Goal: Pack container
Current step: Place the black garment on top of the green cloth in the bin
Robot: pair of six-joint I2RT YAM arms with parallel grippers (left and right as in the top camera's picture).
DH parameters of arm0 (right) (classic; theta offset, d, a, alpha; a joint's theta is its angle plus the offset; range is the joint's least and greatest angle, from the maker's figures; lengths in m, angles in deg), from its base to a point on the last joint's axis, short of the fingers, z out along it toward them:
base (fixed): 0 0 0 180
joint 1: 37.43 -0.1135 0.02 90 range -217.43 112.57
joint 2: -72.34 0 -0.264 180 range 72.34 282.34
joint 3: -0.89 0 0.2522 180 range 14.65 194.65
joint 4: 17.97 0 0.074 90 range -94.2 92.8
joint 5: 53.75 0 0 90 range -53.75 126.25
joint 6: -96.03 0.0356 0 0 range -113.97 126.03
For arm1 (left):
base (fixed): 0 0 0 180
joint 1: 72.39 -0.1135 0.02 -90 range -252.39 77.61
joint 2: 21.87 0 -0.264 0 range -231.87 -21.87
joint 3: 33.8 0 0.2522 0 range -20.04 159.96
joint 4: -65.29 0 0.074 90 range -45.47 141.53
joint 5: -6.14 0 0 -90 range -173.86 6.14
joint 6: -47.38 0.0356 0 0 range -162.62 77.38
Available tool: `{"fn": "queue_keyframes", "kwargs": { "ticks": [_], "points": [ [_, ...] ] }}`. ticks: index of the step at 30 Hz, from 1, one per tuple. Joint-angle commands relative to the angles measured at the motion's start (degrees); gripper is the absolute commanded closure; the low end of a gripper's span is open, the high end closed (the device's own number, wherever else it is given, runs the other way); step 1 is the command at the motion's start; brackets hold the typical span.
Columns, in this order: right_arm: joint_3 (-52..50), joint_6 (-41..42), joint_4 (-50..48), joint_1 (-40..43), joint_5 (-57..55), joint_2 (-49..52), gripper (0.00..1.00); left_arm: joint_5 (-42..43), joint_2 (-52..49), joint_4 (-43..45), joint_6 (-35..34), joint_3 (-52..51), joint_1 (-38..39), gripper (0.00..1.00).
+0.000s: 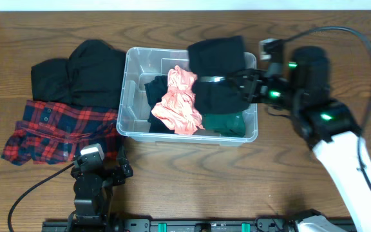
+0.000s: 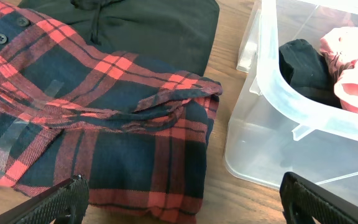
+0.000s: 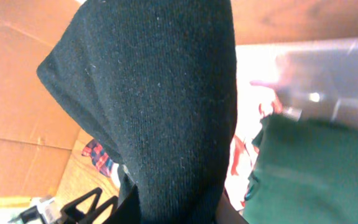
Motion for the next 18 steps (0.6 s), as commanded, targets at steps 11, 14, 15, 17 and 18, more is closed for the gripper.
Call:
{"fn": "queue_keyframes", "kwargs": {
  "ticks": [11, 14, 15, 17, 18],
  "points": [
    [0.44, 12.07, -1.42, -8.31, -12.52, 19.87, 0.87, -0.26, 0.42, 0.09, -0.55, -0.87, 0.33, 0.02],
    [0.44, 9.27, 0.28, -7.8, -15.67, 20.98, 0.42, -0.26, 0.39, 0.09, -0.55, -0.87, 0.33, 0.02],
    [0.44, 7.8, 0.66, -7.52, -17.09, 20.92, 0.33, -0.26, 0.42, 0.09, -0.55, -0.87, 0.33, 0.02],
    [0.55, 5.25, 1.55, -6.43, -19.5, 19.76, 0.28, -0.26, 0.42, 0.09, -0.55, -0.87, 0.33, 0.02],
    [0.7, 3.69, 1.81, -5.51, -20.35, 18.64, 0.27, -0.26, 0.39, 0.09, -0.55, -0.87, 0.33, 0.02]
  ]
}}
